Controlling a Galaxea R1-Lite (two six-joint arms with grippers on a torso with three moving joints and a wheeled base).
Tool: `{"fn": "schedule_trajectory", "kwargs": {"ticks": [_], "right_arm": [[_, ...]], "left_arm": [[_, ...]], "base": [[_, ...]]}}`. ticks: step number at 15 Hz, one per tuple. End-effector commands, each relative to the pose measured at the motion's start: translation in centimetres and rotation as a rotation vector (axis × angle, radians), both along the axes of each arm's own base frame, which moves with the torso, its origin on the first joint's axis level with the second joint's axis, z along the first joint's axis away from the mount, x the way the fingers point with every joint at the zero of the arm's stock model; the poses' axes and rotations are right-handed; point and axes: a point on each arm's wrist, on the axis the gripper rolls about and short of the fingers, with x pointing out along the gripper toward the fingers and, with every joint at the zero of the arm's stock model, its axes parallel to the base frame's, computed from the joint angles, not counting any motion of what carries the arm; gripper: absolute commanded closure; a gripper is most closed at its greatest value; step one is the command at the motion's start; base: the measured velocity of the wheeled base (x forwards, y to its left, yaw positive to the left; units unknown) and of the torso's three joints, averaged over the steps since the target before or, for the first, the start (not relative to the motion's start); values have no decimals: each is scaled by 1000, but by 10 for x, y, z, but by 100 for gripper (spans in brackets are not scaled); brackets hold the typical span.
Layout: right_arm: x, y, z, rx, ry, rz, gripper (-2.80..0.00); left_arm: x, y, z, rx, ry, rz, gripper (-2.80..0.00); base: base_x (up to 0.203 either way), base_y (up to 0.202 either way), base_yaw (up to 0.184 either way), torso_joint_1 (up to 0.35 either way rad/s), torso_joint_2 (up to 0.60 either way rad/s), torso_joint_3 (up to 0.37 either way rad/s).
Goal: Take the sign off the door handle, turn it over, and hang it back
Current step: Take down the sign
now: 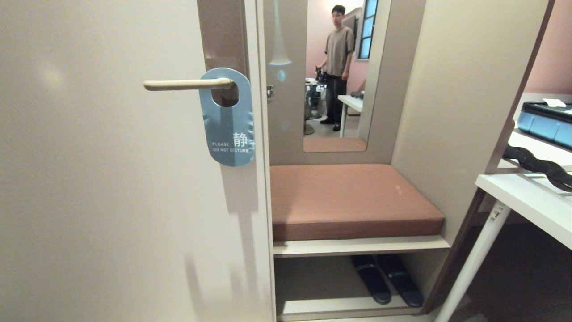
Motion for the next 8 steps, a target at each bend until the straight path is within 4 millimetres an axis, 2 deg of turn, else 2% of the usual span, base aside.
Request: {"fn": "schedule_trajectory", "kwargs": {"ticks": [1, 8], "right_arm": [[0, 0, 0, 0, 0, 1, 0], [0, 0, 0, 0, 0, 1, 0]], "left_arm": [[0, 0, 0, -1, 1, 1, 0], [0, 0, 0, 0, 1, 0, 0]], "base": [[0, 0, 0, 0, 0, 0], [0, 0, 0, 0, 0, 0]]}}
